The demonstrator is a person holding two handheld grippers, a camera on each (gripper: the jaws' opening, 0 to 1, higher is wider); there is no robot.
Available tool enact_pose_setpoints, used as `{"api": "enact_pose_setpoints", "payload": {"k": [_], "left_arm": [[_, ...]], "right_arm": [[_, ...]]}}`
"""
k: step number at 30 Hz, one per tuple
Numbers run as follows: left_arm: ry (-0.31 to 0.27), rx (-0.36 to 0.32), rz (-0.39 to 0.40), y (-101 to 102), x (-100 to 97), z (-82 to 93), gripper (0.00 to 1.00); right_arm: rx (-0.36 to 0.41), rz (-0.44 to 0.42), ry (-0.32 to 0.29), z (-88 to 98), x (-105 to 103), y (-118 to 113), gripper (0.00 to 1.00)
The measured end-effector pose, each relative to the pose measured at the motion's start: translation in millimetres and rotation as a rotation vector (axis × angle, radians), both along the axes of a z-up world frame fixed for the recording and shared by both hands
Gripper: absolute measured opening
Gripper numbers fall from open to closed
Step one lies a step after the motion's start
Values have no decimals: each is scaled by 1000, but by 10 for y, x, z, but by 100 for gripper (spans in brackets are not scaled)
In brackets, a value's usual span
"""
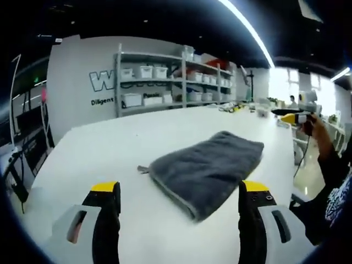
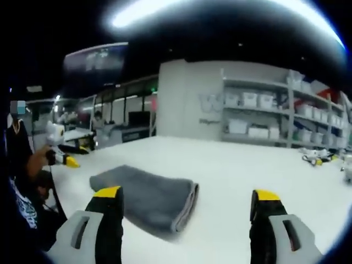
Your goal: Open the folded towel by lifting each exposed corner and separating the folded layers until the towel lies flat within the target outline without major curled edges
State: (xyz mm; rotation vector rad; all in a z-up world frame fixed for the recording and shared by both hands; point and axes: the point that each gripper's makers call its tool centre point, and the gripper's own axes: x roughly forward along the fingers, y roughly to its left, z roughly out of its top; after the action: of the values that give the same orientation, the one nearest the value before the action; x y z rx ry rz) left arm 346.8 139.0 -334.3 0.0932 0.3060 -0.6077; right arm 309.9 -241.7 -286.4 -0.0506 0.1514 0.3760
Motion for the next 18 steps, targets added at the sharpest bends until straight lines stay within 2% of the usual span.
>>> {"api": "enact_pose_setpoints", "payload": {"k": [6, 10, 15, 18], "left_arm": [[35, -5, 18, 9, 35, -111, 85], [58, -20, 10, -46, -15, -156, 79], [71, -13, -10, -127, -54, -250, 72], [97, -8, -26, -175, -73, -374, 68]], "right_arm": [[-16, 3, 25, -79, 2, 4, 93], [-24, 4, 35, -119, 10, 18, 91], [-66, 31, 81, -320, 61, 112, 89], [-73, 44, 105, -421, 87, 169, 85]]}}
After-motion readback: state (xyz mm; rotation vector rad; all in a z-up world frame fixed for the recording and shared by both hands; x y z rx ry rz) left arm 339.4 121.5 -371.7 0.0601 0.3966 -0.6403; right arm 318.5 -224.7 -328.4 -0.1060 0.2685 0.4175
